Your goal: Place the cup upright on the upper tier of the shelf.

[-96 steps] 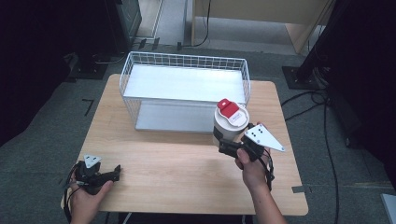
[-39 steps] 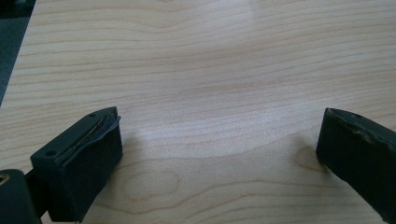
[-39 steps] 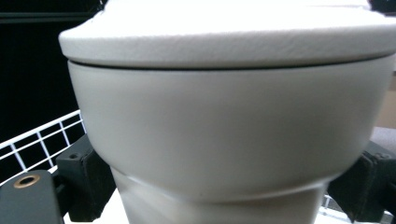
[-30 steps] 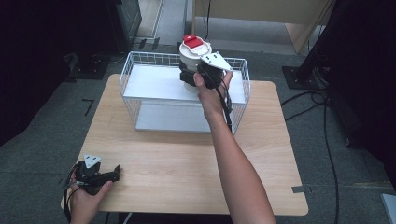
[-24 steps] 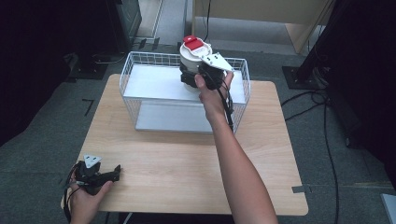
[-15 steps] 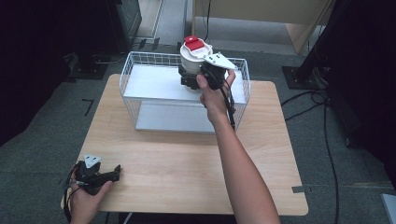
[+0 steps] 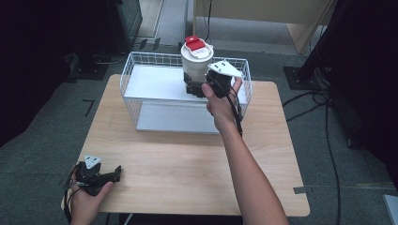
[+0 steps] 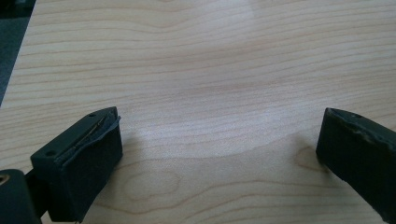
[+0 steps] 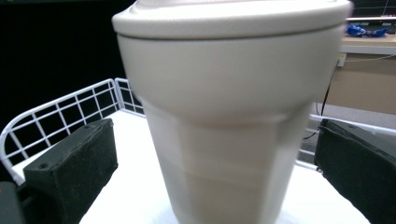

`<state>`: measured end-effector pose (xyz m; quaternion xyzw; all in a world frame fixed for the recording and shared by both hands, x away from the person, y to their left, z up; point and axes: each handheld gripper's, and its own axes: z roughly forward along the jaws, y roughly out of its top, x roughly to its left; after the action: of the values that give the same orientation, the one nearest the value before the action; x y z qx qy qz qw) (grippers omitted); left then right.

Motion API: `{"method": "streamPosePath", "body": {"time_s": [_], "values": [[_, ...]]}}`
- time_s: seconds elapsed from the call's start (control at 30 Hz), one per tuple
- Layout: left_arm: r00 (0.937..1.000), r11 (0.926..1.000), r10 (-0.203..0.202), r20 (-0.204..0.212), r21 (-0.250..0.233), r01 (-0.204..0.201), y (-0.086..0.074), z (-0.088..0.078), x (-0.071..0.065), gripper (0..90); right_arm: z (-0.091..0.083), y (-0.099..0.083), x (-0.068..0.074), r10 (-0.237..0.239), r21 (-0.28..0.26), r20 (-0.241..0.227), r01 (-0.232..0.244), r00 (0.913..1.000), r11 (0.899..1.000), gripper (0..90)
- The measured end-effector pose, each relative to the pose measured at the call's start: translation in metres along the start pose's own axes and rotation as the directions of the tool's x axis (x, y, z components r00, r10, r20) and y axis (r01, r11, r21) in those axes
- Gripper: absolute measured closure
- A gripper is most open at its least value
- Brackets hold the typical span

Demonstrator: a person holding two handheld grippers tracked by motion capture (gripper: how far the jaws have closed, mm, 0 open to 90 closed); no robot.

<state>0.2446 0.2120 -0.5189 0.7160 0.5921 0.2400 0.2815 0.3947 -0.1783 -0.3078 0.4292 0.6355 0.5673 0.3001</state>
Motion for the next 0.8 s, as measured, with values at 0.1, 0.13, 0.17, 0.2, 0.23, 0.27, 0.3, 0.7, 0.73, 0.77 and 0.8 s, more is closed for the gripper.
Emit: {"method": "streamPosePath", "body": {"time_s": [0.1,0.13,0.17,0.2,0.23,0.27,0.3,0.7,0.73,0.77,0.8], "values": [[1.0,1.0,0.0,0.0,0.0,0.0,0.0,0.0,0.0,0.6,-0.008,-0.002,-0.002,-0.005,0.002,0.004,0.005,1.0,1.0,0.0],[1.0,1.0,0.0,0.0,0.0,0.0,0.0,0.0,0.0,0.6,-0.012,-0.004,-0.003,-0.015,0.001,0.007,0.015,0.9999,1.0,0.0],[1.0,1.0,0.001,0.0,0.001,-0.001,0.0,0.0,0.0,0.6,-0.014,-0.005,-0.005,-0.023,0.002,0.012,0.023,0.9997,1.0,0.0],[1.0,1.0,0.0,0.0,0.0,0.0,0.0,0.0,0.0,0.7,-0.016,-0.006,-0.006,-0.026,0.001,0.012,0.026,0.9996,1.0,0.0],[1.0,1.0,0.001,0.0,0.001,-0.001,0.0,0.0,0.0,0.7,-0.019,-0.007,-0.008,-0.027,0.002,0.011,0.027,0.9996,1.0,0.0],[1.0,1.0,0.001,0.0,0.001,-0.001,0.0,0.0,0.0,0.6,-0.022,-0.009,-0.01,-0.029,-0.001,0.015,0.029,0.9995,1.0,0.0],[1.0,1.0,0.0,0.0,0.0,0.0,0.0,0.0,0.0,0.7,-0.025,-0.011,-0.011,-0.023,-0.001,0.019,0.023,0.9996,1.0,0.0],[1.0,1.0,0.001,0.0,0.0,-0.001,0.0,0.0,0.0,0.6,-0.064,-0.034,-0.034,-0.036,-0.005,0.06,0.036,0.9976,0.999,0.0],[1.0,1.0,0.001,0.0,0.001,-0.001,0.0,0.0,0.0,0.7,-0.068,-0.036,-0.036,-0.034,-0.009,0.066,0.035,0.9972,0.999,0.0],[1.0,1.0,0.001,0.0,0.001,-0.001,0.0,0.0,0.0,0.7,-0.074,-0.038,-0.038,-0.029,-0.013,0.07,0.03,0.9972,0.999,0.0],[1.0,1.0,0.002,0.0,0.002,-0.002,0.0,0.0,0.0,0.6,-0.077,-0.039,-0.039,-0.029,-0.015,0.075,0.03,0.9968,0.999,0.0]]}}
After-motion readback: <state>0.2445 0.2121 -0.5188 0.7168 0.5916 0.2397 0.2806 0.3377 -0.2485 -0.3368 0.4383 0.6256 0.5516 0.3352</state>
